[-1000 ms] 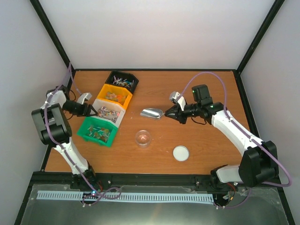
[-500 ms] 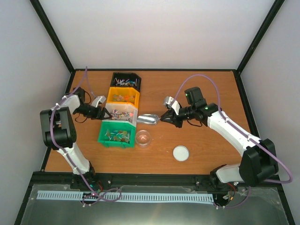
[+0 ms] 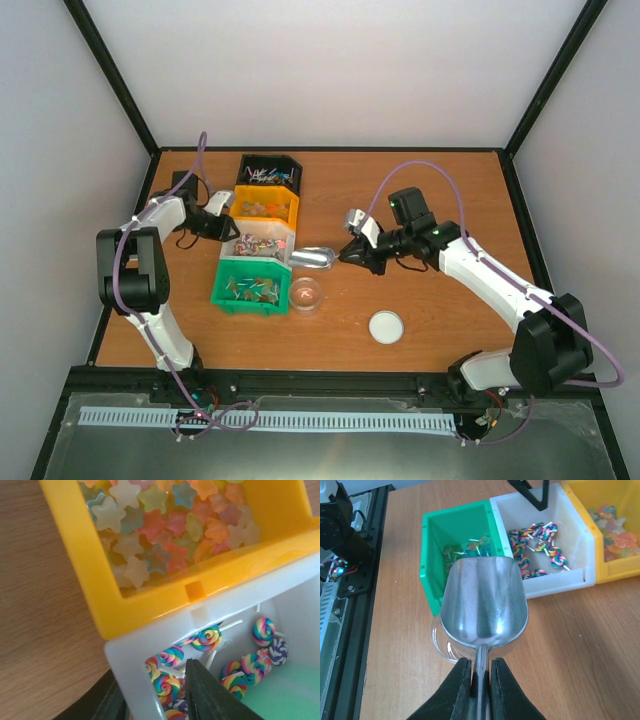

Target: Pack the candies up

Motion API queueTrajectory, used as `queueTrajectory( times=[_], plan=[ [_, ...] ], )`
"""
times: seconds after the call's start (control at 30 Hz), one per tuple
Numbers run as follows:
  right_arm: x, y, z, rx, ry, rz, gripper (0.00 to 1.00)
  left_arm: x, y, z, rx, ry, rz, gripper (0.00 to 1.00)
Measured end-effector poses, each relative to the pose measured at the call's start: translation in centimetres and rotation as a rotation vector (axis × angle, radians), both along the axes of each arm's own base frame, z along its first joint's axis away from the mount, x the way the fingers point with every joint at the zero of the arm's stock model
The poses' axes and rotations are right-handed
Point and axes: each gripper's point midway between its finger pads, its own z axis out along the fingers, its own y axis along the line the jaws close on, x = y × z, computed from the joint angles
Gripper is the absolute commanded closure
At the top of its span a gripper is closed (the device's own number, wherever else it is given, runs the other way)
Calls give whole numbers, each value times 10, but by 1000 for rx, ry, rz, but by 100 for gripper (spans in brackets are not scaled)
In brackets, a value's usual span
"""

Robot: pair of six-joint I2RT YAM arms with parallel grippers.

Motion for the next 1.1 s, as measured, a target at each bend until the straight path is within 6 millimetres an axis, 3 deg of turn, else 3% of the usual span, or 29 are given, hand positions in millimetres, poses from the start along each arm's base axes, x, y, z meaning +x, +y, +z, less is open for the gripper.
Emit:
queueTrajectory(
  times=[0.17,0.53,0.87,1.0,1.1],
  plan=[
    [-10,11,-5,-10,9,40,97,1,2,-1,23,-14,-21,77],
    [-10,12,-8,-22,9,40,97,-8,9,0,104,-39,-123,80],
    [-23,30,-10,-72,-25,79,97,-12,-4,-1,63,-32,-120,84],
    [-35,45,-1,-109,-68,112,97,-11,-6,-1,55,-43,-103,78],
    [-47,58,4,-141,-90,141,97,-15,-7,-1,51,-38,-85,61]
  ],
)
